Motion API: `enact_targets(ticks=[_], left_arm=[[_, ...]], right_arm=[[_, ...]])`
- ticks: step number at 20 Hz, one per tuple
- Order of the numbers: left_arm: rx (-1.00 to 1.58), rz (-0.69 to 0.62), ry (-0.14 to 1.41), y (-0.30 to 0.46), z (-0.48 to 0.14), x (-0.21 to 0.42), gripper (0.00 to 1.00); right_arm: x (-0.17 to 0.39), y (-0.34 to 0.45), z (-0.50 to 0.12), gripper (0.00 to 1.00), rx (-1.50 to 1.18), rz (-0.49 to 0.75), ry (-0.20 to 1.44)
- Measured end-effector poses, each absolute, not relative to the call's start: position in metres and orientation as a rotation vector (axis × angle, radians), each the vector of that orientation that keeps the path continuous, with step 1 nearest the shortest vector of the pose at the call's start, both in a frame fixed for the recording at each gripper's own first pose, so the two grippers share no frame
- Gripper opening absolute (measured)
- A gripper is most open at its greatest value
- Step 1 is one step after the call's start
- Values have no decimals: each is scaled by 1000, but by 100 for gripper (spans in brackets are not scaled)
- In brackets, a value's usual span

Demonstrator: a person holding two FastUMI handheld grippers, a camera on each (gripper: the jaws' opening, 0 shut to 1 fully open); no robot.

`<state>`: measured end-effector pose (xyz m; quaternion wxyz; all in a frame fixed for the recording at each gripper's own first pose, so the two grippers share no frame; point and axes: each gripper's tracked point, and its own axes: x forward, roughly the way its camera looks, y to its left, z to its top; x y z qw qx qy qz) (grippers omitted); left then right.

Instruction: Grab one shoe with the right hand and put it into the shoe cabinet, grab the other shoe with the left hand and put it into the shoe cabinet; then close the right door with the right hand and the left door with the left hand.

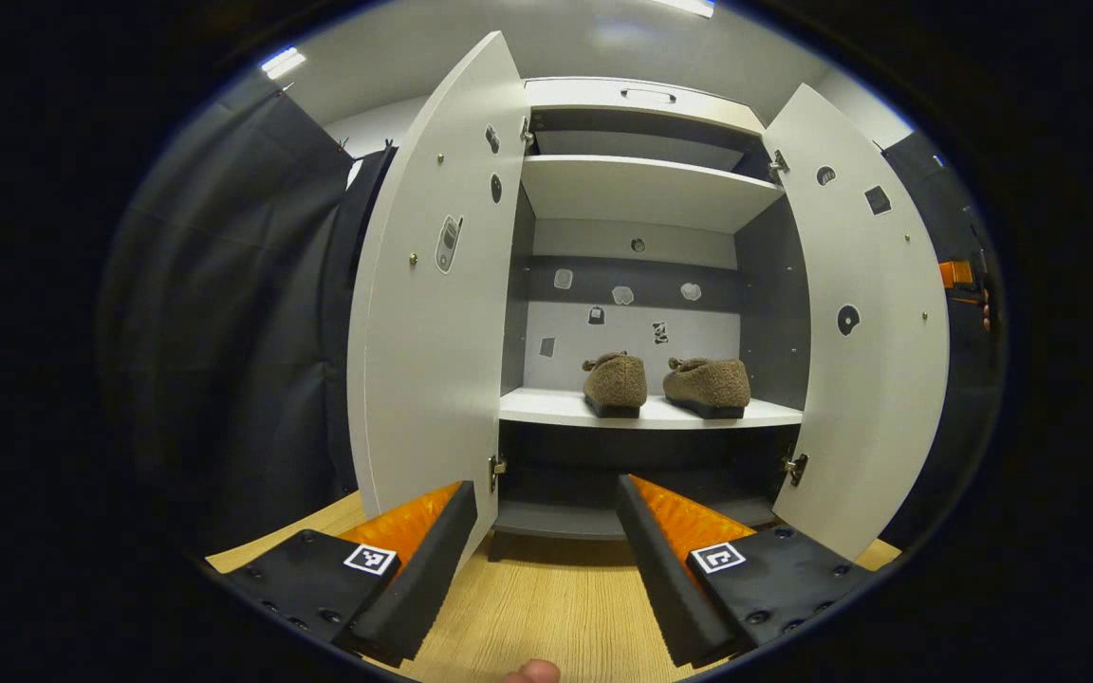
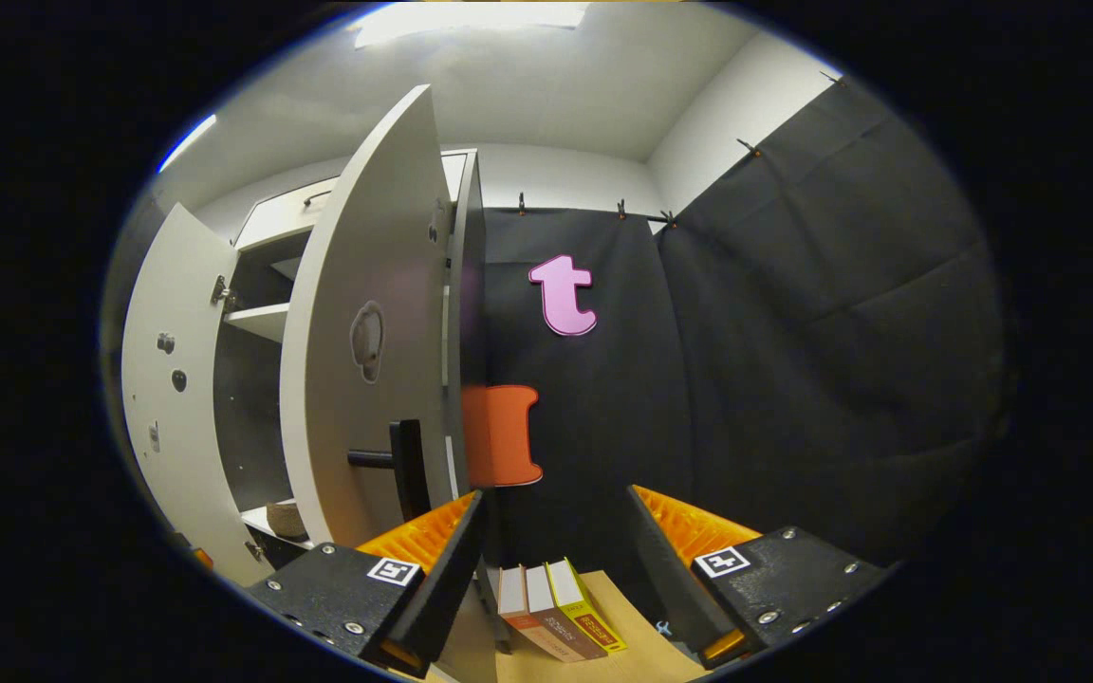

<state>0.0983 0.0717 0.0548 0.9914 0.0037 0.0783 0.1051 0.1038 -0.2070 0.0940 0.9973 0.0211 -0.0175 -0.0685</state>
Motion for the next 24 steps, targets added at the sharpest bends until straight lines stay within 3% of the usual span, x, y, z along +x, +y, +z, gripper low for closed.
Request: enact_targets(ticks=[4,6,17,18,21,22,24], left_arm=[[-25,191,150,67,55,102,94],[-27,181,149,66,54,101,99],[28,187,147,81,61,87,97],[26,188,149,81,61,87,97],[24,192,156,81,60,85,94],[28,195,157,81,60,83,99],[33,197,151,81,63,80,97]], right_arm=[[99,-194,100,88,-34,-134,-36],[99,-180,99,88,-16,-108,-32],[124,-69,100,88,13,82,-57],[128,-61,98,80,38,98,-48],[134,-37,94,96,110,162,-26],[135,-32,96,92,130,173,-28],[136,-23,98,92,134,192,-36]])
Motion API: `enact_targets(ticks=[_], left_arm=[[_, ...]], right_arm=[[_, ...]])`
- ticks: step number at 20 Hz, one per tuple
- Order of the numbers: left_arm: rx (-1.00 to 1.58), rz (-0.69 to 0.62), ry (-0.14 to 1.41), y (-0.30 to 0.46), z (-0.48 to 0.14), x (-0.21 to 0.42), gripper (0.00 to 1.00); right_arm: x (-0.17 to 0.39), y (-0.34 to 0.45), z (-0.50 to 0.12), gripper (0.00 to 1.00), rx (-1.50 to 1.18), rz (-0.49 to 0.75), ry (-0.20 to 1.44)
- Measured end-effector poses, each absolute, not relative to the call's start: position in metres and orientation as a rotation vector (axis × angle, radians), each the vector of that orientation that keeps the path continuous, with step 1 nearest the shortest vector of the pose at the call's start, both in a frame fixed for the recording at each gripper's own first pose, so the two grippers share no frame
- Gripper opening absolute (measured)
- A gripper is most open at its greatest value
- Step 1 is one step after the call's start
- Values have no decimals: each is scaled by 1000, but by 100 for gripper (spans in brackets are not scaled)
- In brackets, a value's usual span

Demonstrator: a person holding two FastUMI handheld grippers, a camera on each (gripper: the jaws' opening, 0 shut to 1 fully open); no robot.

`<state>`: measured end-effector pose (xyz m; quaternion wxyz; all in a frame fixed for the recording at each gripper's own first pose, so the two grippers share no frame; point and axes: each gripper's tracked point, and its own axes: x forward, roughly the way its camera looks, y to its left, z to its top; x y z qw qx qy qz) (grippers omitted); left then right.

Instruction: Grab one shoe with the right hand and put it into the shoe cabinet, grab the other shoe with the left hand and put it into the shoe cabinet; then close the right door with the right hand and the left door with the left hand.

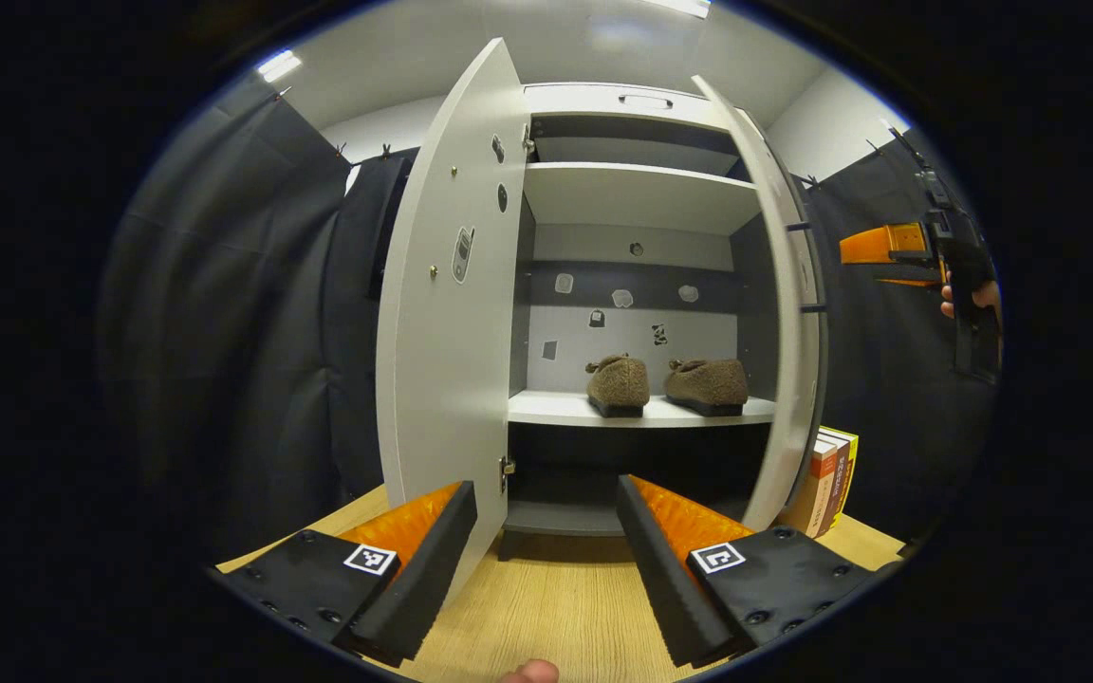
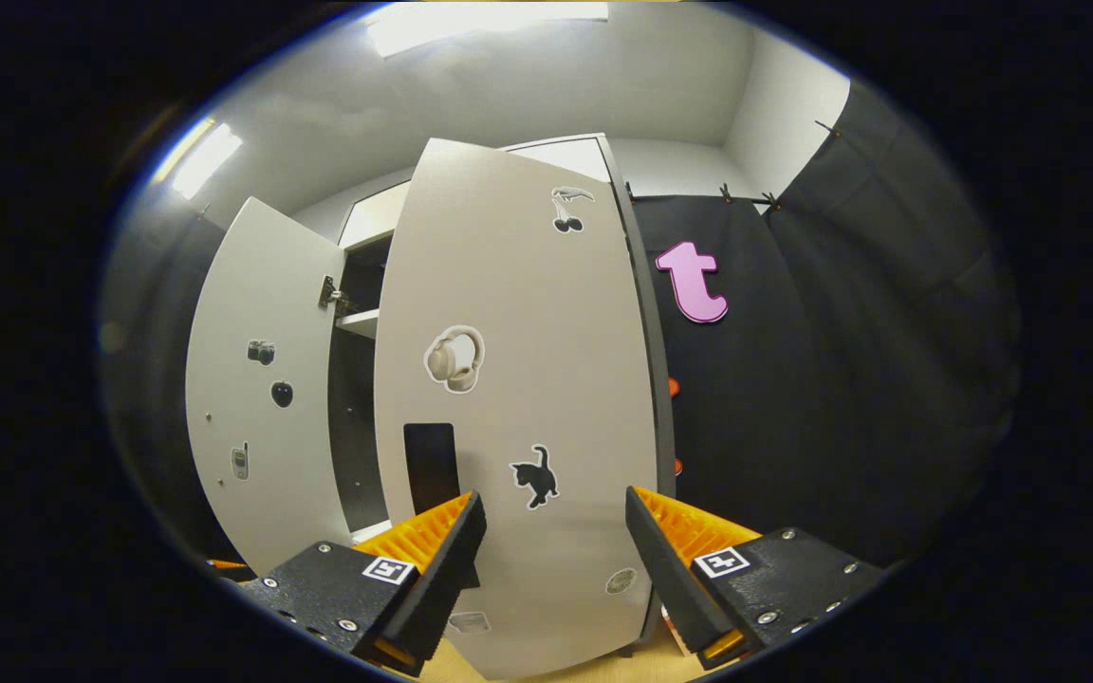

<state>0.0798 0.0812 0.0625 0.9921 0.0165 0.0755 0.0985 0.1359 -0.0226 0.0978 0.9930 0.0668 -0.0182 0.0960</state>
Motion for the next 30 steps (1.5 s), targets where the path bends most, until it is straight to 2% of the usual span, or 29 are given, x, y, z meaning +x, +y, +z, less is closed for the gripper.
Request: enact_targets(ticks=[1,2,3,13,17,19,20,24,25,30], left_arm=[[35,198,151,82,63,80,99],[38,200,150,82,64,79,97],[37,202,150,83,64,78,99],[41,215,148,87,66,75,97],[45,227,140,92,67,76,99],[40,232,139,93,67,76,97],[36,231,140,93,66,77,99],[30,230,137,94,66,79,94],[29,231,137,95,65,79,97],[28,227,143,97,64,79,94]], right_arm=[[137,-20,97,92,120,197,-33],[138,-16,93,92,102,200,-24],[139,-12,88,92,84,204,-11],[165,34,63,92,32,269,27],[176,41,62,92,-26,249,24],[183,44,60,92,-59,240,35],[187,46,58,92,-71,233,41],[198,51,52,92,-55,209,63],[198,52,51,92,-42,207,70],[205,56,46,92,-3,219,72]])
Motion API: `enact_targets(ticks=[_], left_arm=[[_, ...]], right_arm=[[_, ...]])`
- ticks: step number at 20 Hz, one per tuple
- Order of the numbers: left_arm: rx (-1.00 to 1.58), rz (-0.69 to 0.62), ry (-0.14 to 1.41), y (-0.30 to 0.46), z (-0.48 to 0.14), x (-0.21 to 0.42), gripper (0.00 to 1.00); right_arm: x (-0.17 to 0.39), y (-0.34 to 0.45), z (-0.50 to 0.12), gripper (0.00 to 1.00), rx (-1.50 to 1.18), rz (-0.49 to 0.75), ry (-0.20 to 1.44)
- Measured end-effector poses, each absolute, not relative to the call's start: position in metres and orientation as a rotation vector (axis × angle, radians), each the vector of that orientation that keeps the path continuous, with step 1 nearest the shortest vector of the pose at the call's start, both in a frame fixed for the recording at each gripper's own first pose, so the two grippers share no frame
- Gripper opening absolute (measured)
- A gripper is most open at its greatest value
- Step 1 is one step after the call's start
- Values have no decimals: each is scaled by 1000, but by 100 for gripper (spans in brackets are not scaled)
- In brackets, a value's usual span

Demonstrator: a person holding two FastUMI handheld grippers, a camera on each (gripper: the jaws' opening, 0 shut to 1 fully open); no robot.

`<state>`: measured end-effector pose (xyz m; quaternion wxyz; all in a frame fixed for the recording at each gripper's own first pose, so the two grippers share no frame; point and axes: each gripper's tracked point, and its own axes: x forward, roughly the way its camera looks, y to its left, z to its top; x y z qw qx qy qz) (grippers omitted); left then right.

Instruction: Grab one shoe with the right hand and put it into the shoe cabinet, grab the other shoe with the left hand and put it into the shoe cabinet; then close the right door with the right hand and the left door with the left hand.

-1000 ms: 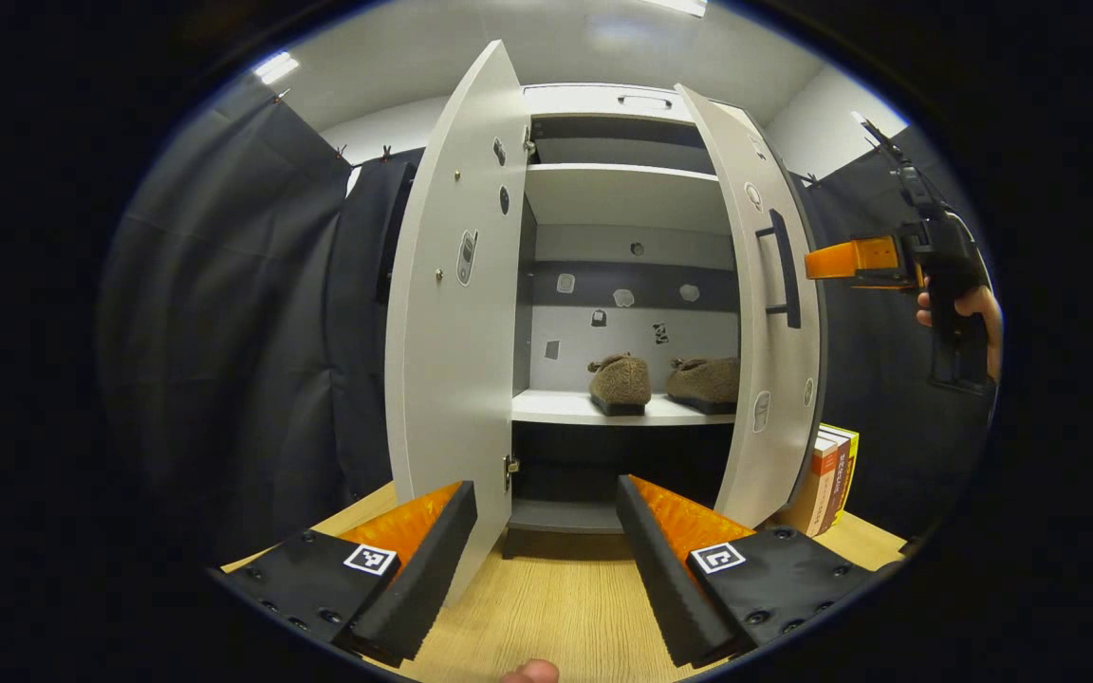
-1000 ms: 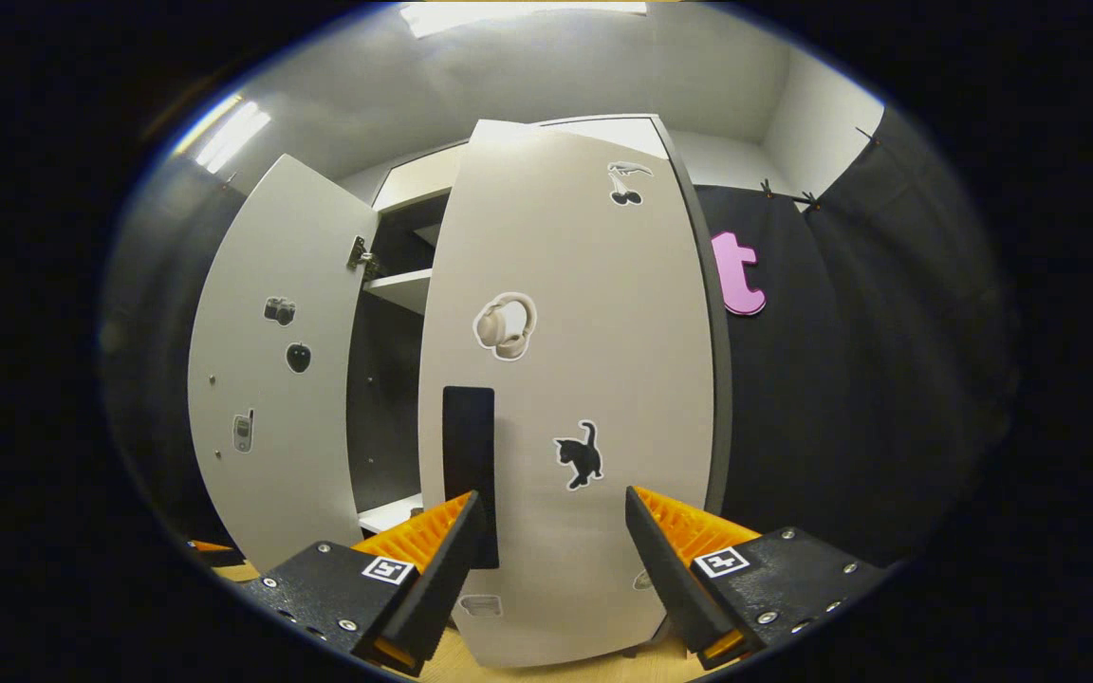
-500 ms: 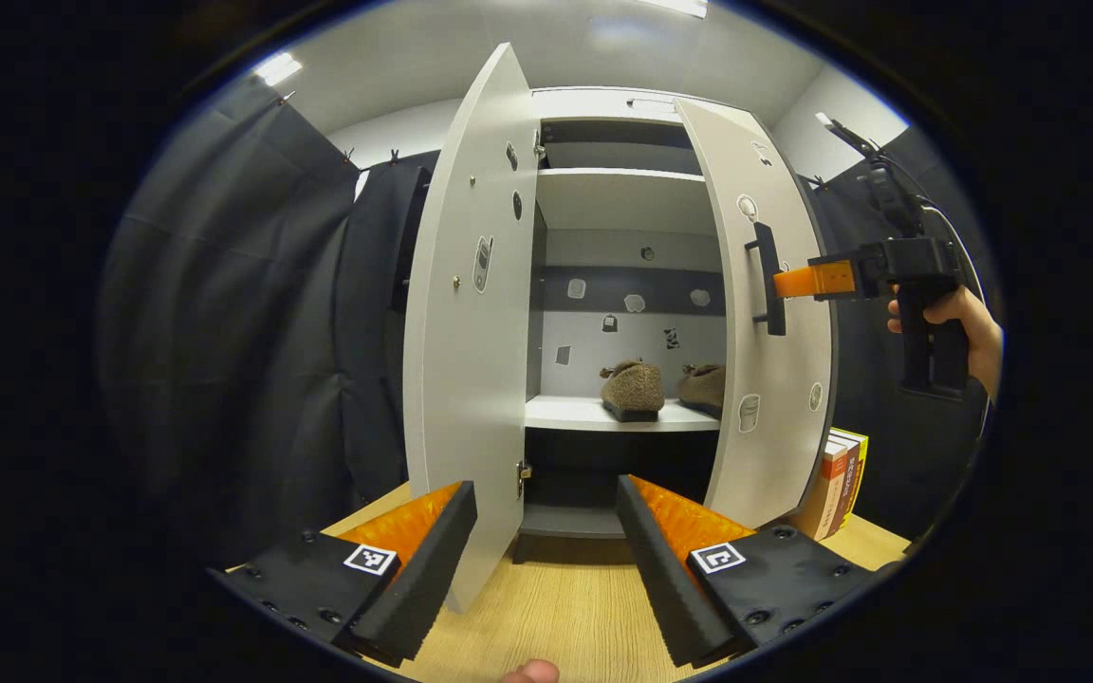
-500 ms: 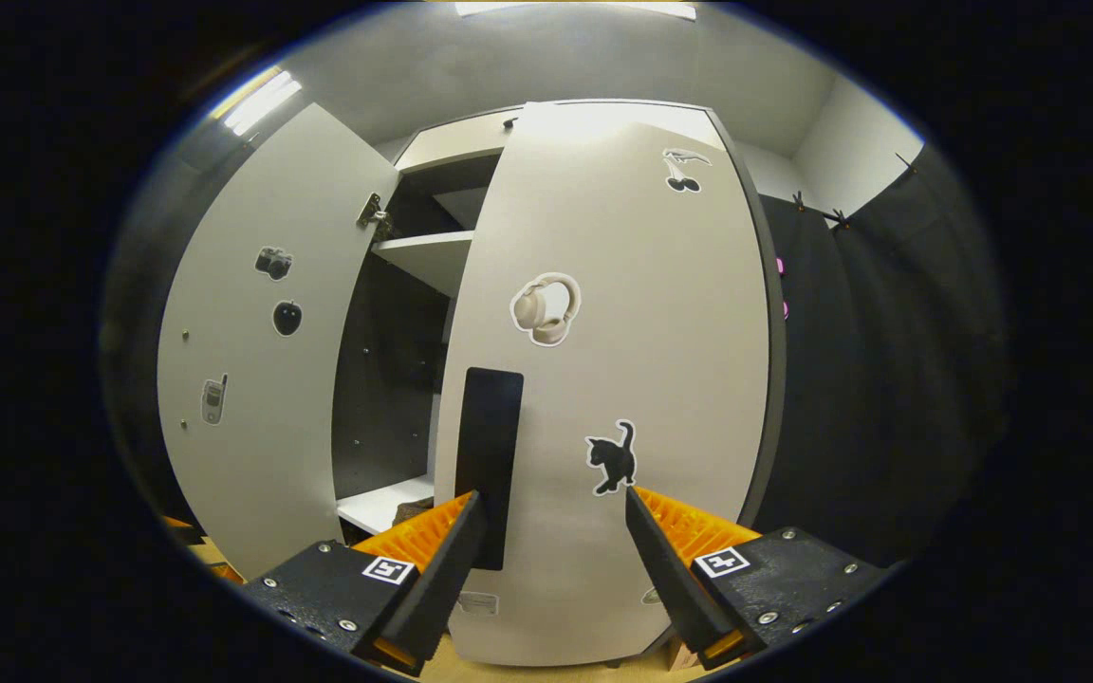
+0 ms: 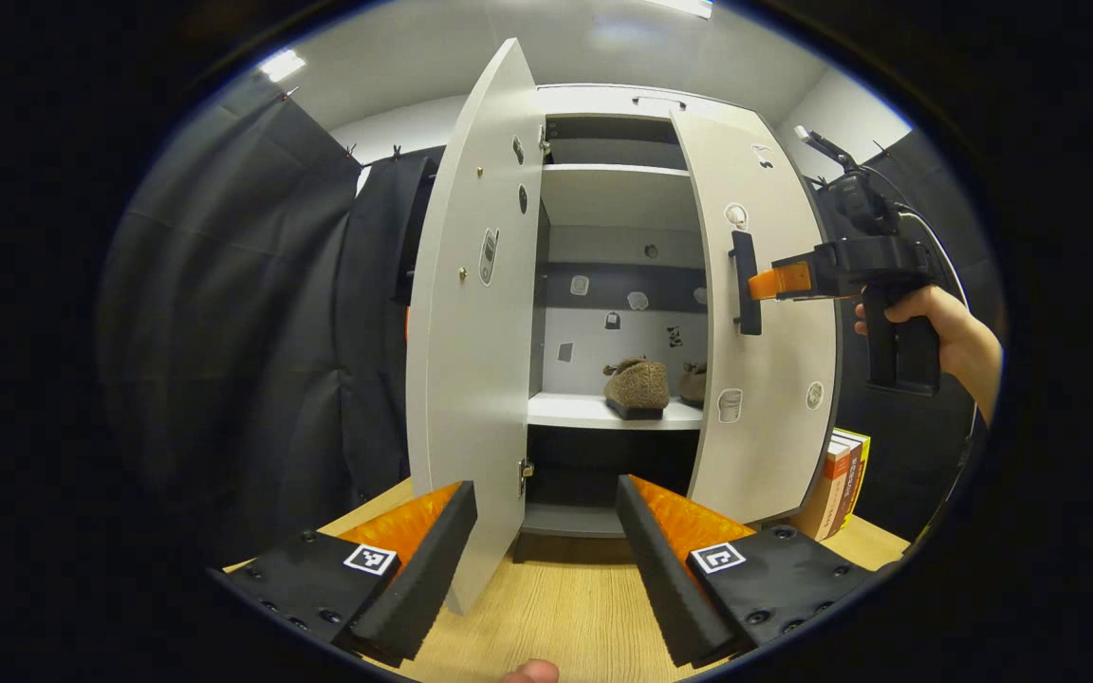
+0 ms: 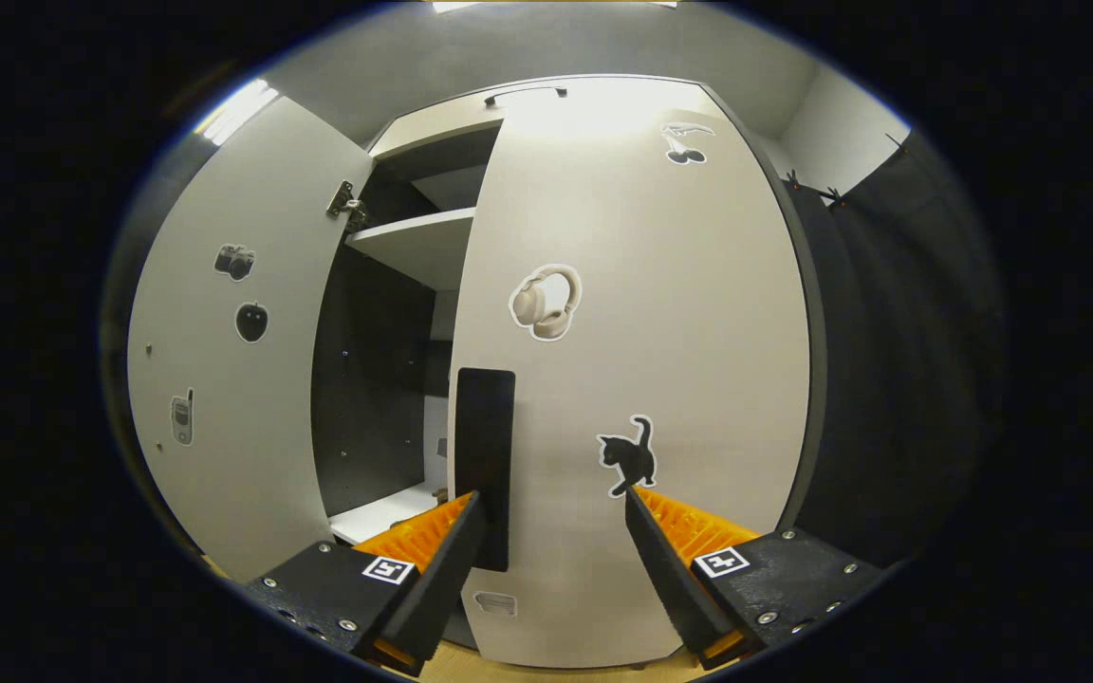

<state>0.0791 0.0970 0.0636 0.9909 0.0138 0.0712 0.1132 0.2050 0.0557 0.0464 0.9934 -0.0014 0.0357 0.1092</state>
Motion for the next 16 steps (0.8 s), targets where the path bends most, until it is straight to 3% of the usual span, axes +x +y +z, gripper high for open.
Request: enact_targets(ticks=[10,16], left_arm=[[-19,233,132,99,69,79,97],[-45,277,110,107,84,72,97]], right_arm=[[209,55,46,92,-47,180,61],[156,40,72,92,-16,181,10]])
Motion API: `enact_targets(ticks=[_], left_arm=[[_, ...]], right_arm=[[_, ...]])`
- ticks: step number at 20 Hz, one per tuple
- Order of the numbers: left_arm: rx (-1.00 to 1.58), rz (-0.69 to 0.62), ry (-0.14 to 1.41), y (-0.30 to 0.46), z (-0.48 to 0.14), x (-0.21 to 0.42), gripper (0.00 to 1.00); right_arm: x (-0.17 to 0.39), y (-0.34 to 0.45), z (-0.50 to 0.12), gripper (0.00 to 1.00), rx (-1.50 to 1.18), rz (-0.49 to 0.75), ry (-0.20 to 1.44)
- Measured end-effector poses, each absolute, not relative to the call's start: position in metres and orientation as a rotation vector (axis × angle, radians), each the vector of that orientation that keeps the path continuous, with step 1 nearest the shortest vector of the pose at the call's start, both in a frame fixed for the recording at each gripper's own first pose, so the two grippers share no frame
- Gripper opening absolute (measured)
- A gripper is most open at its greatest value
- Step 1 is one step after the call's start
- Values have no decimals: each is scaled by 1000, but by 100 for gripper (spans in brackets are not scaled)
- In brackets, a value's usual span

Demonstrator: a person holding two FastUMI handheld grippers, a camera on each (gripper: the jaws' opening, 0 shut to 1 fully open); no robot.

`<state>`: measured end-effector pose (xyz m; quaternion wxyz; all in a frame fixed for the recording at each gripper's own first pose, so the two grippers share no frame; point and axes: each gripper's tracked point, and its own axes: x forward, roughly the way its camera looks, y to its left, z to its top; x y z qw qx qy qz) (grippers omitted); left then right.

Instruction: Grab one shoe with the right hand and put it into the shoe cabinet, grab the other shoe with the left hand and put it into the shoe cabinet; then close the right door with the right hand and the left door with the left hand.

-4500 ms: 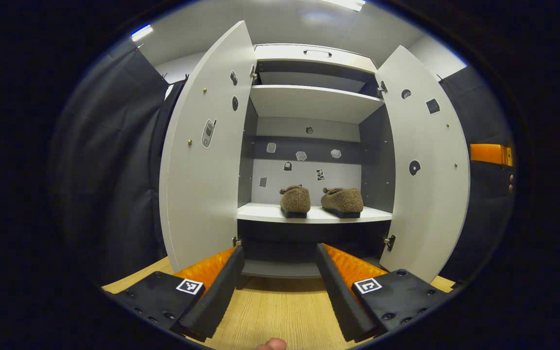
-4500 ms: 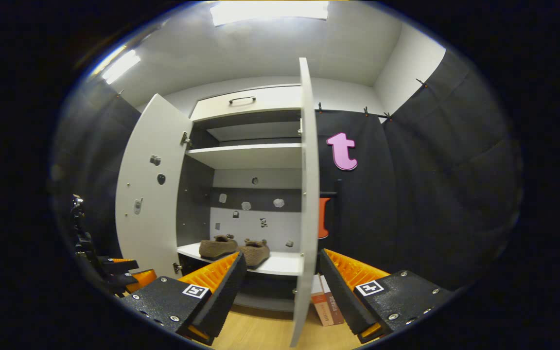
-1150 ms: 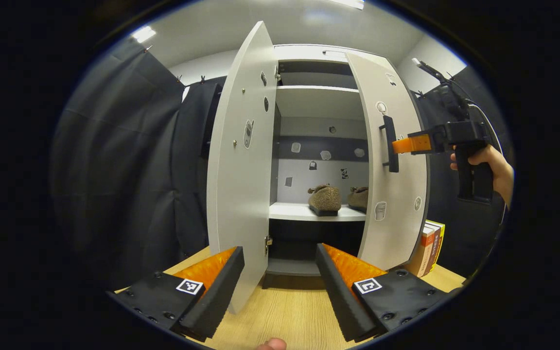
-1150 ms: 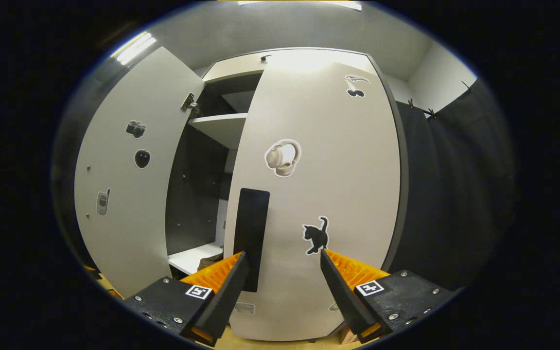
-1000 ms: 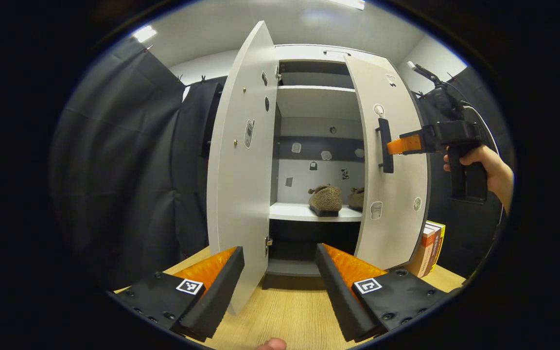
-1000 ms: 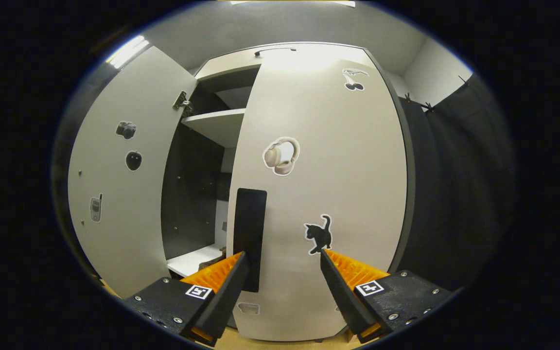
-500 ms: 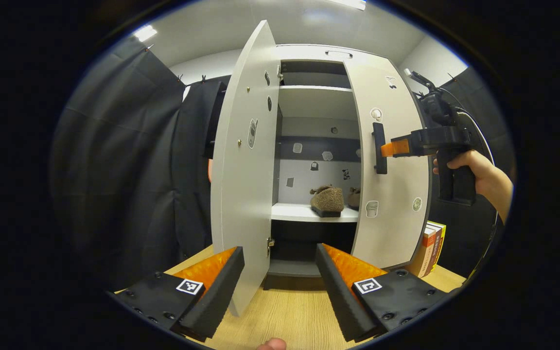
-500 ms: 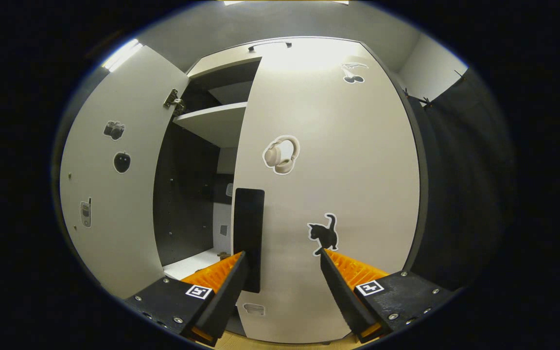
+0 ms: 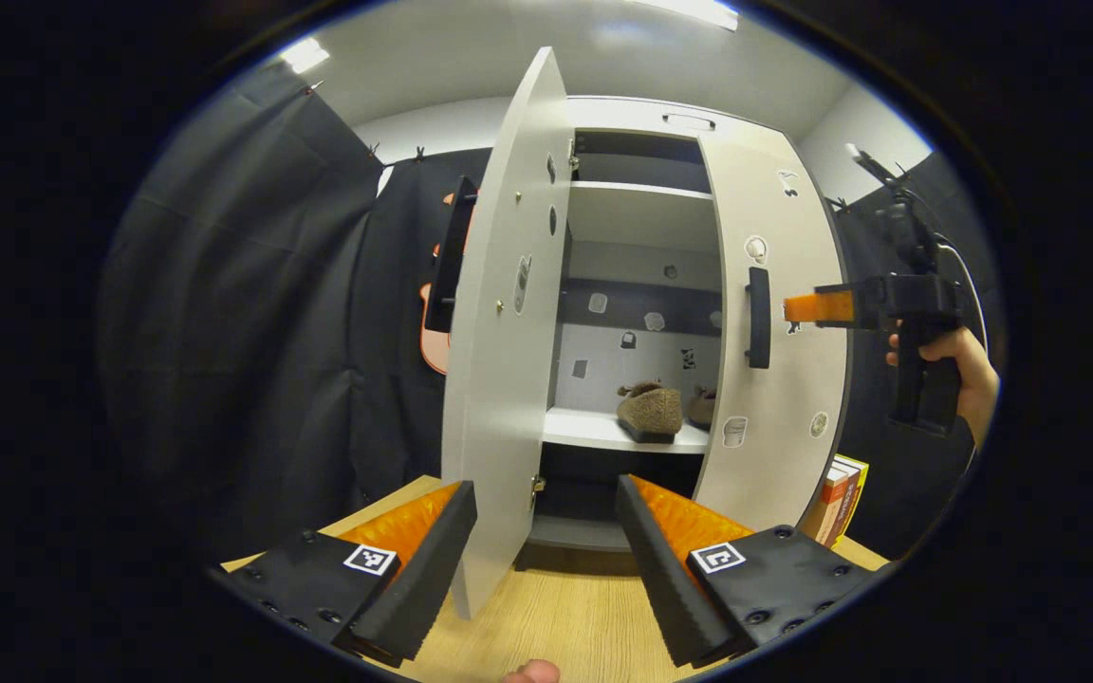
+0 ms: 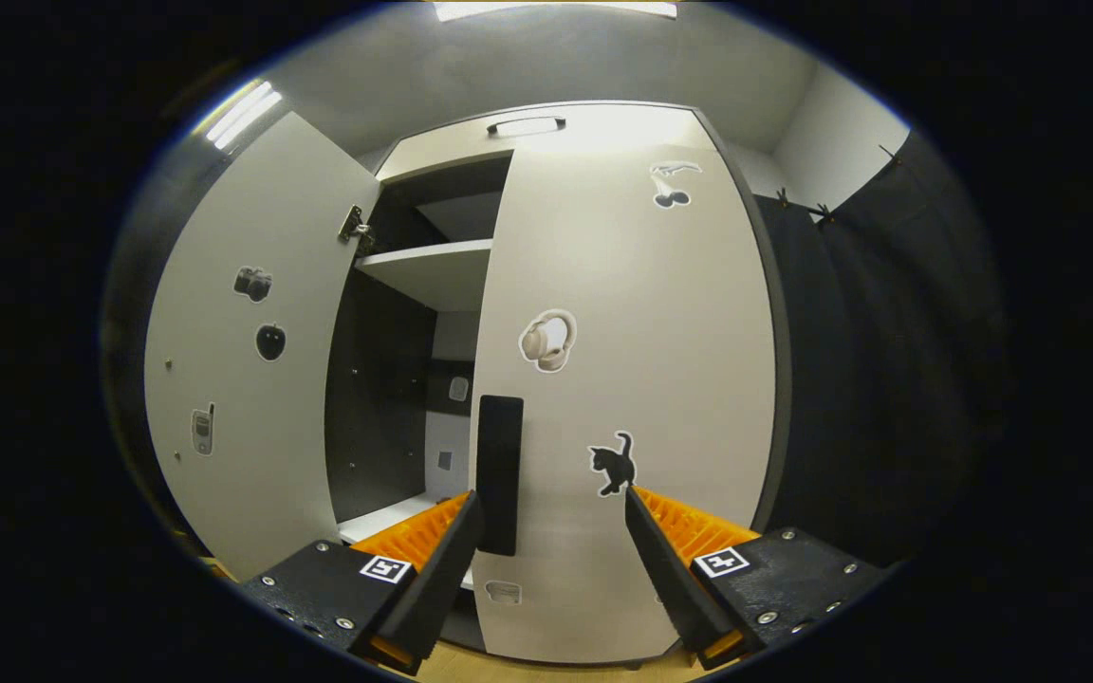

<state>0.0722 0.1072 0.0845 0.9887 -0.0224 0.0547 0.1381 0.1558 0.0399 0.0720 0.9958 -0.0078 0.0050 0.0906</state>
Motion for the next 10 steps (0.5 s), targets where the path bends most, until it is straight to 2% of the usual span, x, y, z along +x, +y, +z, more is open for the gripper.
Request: enact_targets(ticks=[1,7,10], left_arm=[[-60,288,104,110,88,70,94],[-69,394,82,147,110,51,99],[-96,456,57,178,122,41,97]], right_arm=[[145,35,74,92,-20,175,4],[76,18,64,93,18,149,15],[53,7,50,93,29,118,22]])
